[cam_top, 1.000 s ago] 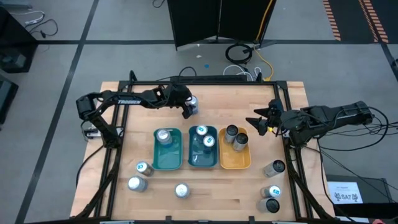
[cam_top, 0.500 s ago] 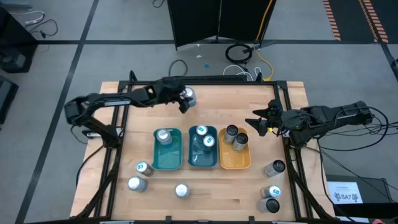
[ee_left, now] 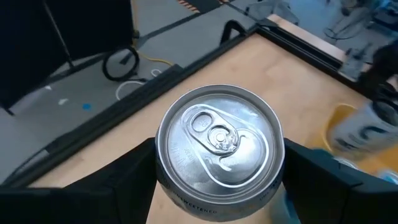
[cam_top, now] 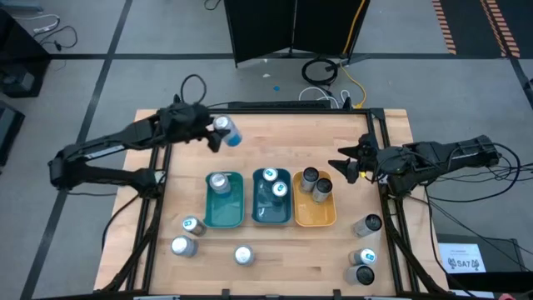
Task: Sort soda cans
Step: Put the blue-white soda can into the green bin
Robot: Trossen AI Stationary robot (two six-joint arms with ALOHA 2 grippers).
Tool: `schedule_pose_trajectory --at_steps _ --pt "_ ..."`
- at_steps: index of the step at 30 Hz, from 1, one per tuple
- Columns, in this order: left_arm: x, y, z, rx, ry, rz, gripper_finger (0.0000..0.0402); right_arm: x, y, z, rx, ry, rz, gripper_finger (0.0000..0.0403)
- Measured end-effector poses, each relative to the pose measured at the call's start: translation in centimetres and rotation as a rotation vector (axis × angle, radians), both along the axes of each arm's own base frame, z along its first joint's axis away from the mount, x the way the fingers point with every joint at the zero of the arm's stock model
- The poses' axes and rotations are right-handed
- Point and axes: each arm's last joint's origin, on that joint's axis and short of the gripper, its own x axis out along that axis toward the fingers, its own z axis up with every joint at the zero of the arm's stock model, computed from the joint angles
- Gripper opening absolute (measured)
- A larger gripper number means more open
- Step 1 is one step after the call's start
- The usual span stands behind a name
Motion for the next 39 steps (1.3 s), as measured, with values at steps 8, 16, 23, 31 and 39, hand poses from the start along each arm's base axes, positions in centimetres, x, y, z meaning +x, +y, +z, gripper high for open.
schedule_pose_trajectory --at_steps 8,16,23,31,39 --pt "-0.2 -3.0 0.4 -0.051 -0.020 -0.104 0.0297 0.0 0.1 0.0 0.005 0.005 0.025 0.0364" --pt "0.6 -5.7 0.3 -0.169 -0.064 -0.210 0.0297 0.1 0.1 0.1 0.010 -0.007 0.024 0.0364" --pt "0.7 -8.0 0.3 -0.233 -0.076 -0.275 0.0297 0.1 0.1 0.2 0.009 -0.016 0.031 0.0364" --pt "0.9 -10.8 -0.6 -0.279 -0.034 -0.230 0.0297 0.2 0.3 0.1 0.028 -0.003 0.108 0.0364" --pt "2.5 -14.2 -3.3 -0.331 0.061 -0.123 0.0296 0.2 0.5 0.1 0.033 0.010 0.181 0.0364"
